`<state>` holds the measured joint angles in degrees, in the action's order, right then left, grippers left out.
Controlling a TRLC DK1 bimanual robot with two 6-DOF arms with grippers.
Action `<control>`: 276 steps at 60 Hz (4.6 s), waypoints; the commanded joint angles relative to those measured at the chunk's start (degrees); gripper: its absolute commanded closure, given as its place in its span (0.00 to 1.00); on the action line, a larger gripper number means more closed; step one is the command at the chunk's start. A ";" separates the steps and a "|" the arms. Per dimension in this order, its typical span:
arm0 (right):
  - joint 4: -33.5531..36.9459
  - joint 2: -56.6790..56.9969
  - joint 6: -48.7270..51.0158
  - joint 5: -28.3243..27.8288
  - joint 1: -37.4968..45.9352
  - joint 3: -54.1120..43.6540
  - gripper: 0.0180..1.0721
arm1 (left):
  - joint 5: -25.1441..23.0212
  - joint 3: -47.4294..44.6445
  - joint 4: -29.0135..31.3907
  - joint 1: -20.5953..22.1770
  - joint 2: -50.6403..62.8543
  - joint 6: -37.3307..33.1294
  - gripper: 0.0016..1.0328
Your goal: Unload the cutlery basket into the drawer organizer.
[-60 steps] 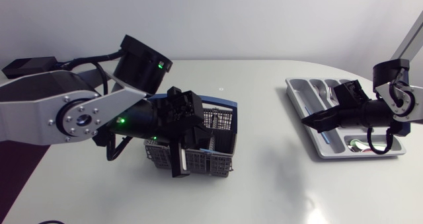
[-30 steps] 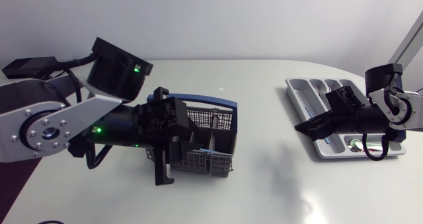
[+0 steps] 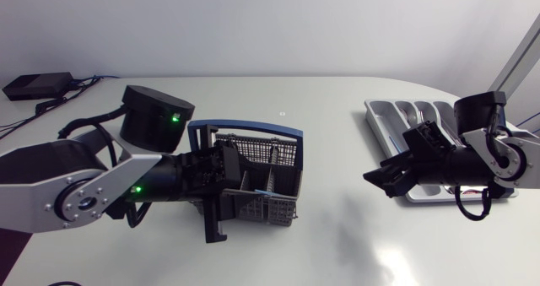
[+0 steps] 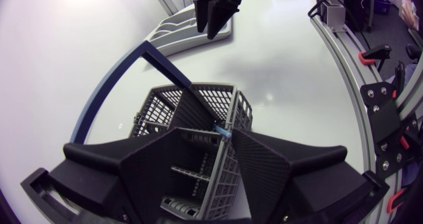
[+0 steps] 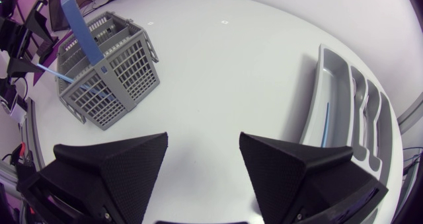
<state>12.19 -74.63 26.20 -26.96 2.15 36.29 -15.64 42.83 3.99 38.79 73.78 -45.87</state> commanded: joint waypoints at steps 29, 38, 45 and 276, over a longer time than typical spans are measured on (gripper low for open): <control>-0.14 -0.34 0.87 0.15 -0.83 -1.84 0.26 | -6.95 -0.82 -5.83 -1.08 6.91 1.48 0.96; -0.23 -0.25 0.87 0.15 -1.36 -2.02 0.26 | -8.36 0.68 -4.69 -1.61 7.87 1.57 0.97; -0.14 0.36 0.79 0.15 -1.98 -2.37 0.26 | -9.59 6.04 2.43 -2.13 7.26 0.95 0.97; -2.52 -23.46 -8.35 17.12 10.59 20.04 0.37 | -4.49 3.23 7.61 -35.01 -0.74 24.16 0.05</control>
<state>9.15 -103.92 19.05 -10.22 14.17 59.29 -20.47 47.92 11.68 4.64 71.88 -20.12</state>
